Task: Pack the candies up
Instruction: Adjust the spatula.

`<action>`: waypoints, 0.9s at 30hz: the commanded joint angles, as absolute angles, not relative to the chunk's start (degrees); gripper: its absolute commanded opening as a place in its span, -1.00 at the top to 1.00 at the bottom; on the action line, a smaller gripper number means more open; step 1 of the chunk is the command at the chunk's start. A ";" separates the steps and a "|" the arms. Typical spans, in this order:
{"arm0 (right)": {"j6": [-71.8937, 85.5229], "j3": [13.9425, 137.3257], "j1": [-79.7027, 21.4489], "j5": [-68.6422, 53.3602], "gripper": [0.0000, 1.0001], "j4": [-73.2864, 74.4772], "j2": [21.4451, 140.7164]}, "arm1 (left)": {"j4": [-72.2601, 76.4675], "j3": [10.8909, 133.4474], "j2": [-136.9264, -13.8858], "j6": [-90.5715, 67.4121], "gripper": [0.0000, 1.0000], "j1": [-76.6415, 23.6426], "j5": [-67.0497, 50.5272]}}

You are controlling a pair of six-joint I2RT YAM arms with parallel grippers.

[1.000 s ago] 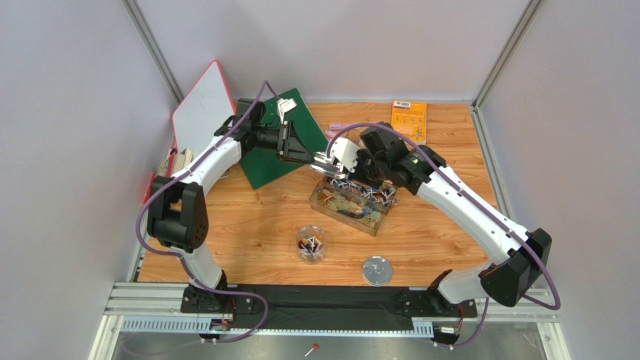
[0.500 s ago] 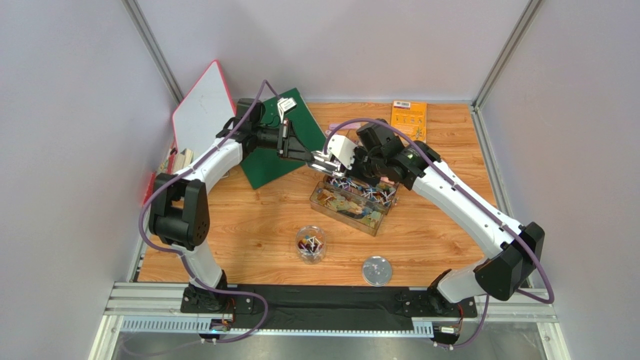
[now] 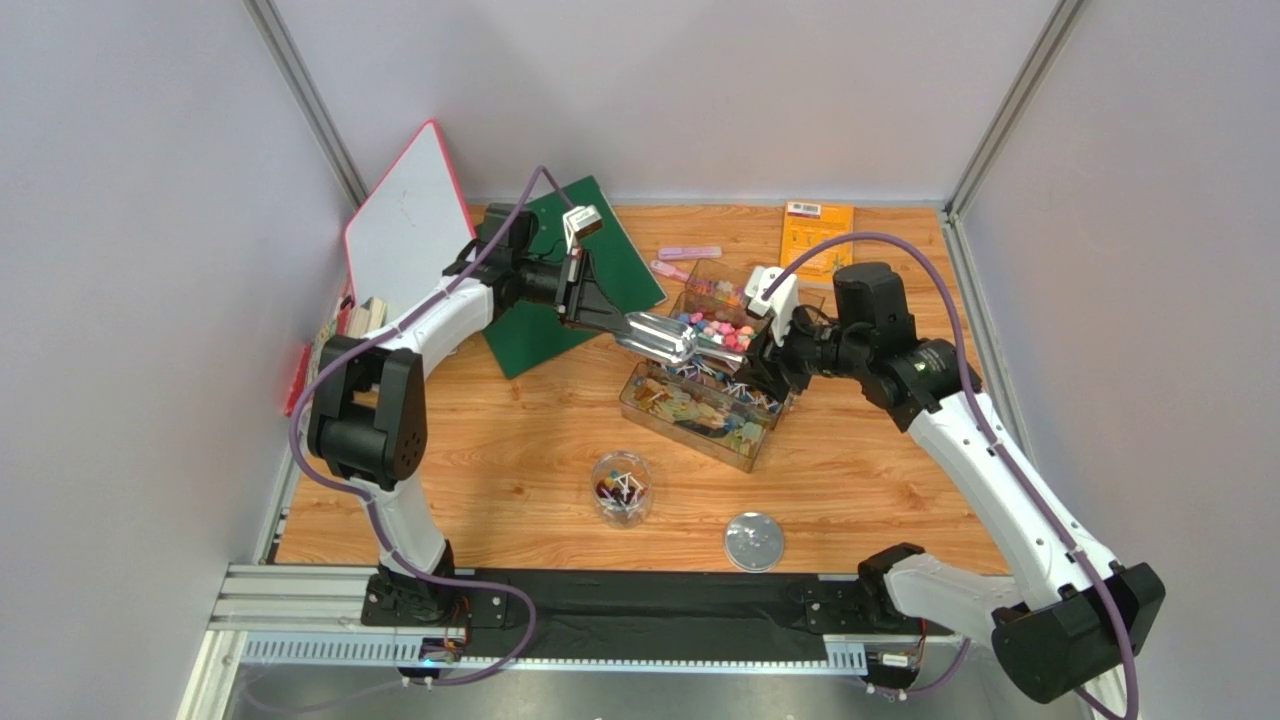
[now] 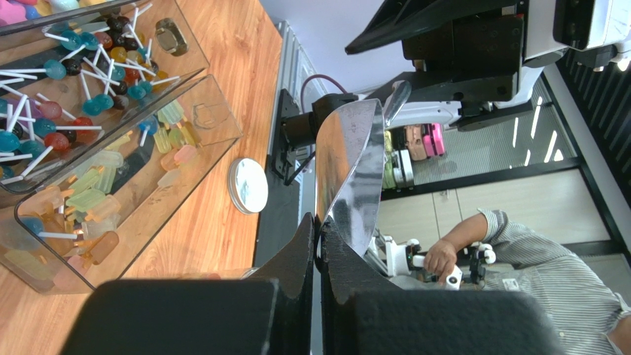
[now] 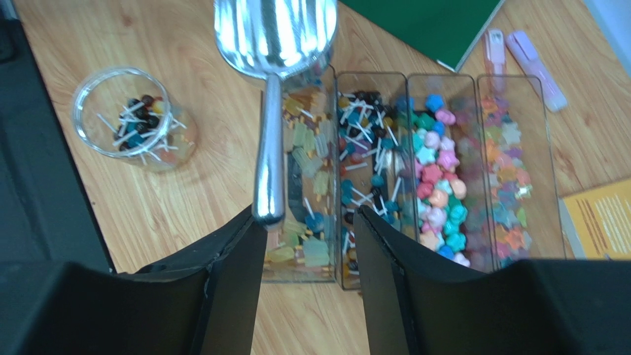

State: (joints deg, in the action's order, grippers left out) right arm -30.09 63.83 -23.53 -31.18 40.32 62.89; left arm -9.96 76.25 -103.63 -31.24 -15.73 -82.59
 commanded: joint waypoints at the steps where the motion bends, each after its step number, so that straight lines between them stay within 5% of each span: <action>1: -25.93 62.50 -23.12 -40.34 -0.01 30.08 61.88 | -8.26 77.87 -103.18 -30.94 1.00 -15.82 -87.28; 27: -23.12 66.36 -25.22 -41.31 0.45 27.51 66.36 | -8.17 77.87 -103.36 -31.38 1.00 -15.91 -86.57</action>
